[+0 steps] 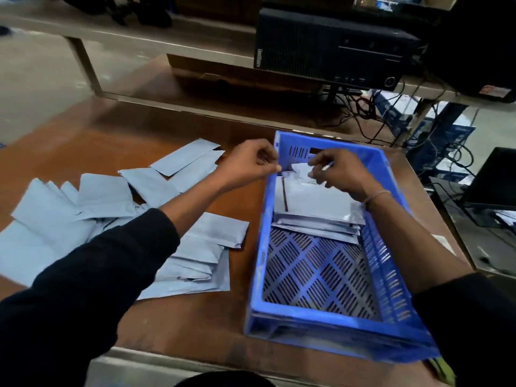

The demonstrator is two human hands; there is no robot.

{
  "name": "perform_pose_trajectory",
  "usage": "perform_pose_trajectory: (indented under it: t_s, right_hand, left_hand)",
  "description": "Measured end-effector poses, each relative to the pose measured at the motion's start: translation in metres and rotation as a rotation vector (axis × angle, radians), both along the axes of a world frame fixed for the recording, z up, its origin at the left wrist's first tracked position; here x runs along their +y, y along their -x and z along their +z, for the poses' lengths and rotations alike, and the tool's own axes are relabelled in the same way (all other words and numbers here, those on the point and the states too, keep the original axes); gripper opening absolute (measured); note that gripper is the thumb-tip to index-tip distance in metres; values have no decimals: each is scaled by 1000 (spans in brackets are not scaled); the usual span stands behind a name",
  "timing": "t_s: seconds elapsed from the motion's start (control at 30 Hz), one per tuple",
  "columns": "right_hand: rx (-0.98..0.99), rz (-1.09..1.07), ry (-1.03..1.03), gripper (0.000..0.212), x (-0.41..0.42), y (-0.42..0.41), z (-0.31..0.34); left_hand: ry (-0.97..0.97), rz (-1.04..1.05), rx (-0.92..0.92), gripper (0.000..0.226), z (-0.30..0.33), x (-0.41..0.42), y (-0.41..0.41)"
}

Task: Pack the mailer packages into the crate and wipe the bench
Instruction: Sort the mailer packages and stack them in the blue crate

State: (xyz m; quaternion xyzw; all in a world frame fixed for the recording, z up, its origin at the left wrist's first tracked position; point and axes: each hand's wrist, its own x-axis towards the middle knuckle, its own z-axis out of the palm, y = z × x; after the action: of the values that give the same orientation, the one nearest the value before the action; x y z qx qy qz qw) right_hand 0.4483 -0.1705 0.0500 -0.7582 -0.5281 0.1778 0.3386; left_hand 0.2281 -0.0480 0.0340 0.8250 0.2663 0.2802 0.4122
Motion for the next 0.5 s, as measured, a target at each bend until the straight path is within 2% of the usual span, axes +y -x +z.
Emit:
perform_pose_trajectory:
  t_s: [0.17, 0.3, 0.37, 0.5]
  right_hand:
    - [74, 105, -136, 12, 43, 57, 21]
    - [43, 257, -50, 19, 79, 111, 18]
    - [-1, 321, 66, 24, 98, 137, 6]
    - [-143, 462, 506, 34, 133, 178, -36]
  left_hand:
    - [156, 150, -1, 22, -14, 37, 70]
    - [272, 264, 46, 21, -35, 62, 118]
    - [315, 309, 78, 21, -46, 72, 136]
    - [345, 323, 127, 17, -64, 83, 163]
